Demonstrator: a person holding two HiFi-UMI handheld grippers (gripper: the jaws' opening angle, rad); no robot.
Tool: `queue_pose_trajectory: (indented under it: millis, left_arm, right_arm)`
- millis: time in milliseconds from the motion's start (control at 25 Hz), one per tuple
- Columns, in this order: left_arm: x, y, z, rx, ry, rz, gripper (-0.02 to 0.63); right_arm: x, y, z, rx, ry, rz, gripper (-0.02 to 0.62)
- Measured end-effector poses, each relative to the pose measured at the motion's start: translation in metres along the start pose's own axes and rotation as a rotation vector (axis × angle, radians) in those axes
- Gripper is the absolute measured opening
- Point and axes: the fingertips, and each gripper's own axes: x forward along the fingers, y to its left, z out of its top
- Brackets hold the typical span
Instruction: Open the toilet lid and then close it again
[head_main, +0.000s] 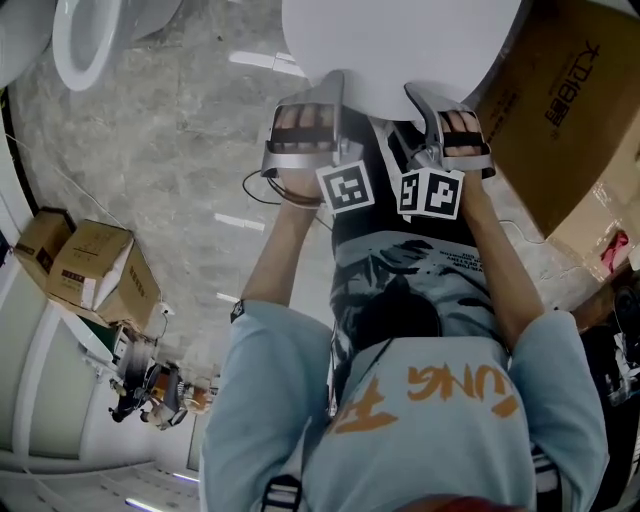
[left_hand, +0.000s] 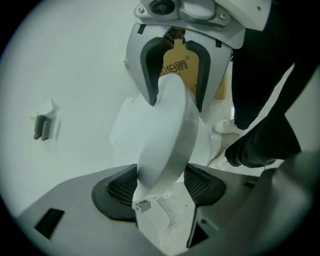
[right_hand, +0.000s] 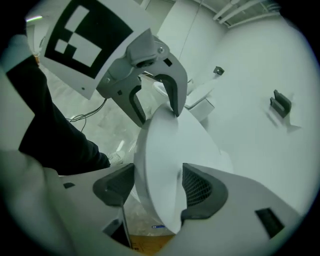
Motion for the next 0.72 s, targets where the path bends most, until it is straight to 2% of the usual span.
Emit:
queue_pose_trajectory:
  millis: [80,160,520,720]
  left_arm:
    - [-0.009,0.013,0.002,-0.019,-0.009,0.016,0.31]
    - [-0.019,0.024,0.003,-0.028,-0.015,0.029,0.31]
    - [-0.059,0.08,0.018,-0.018,-0.03,0.086,0.31]
    - [-0.081,0.107,0.03,-0.069,-0.055,0.091,0.301]
  right_arm:
    - [-0.011,-0.006,0.005,-0.026,-0.008,-0.036,0.276]
    - [-0.022,-0.013,0.01,-0.052,-0.01,-0.067,0.258]
    - [-0.065,-0.058,0.023,-0.017,-0.054,-0.101,0.235]
    - [-0.093,-0.086,0.027,0.021,-0.094,-0.143,0.221]
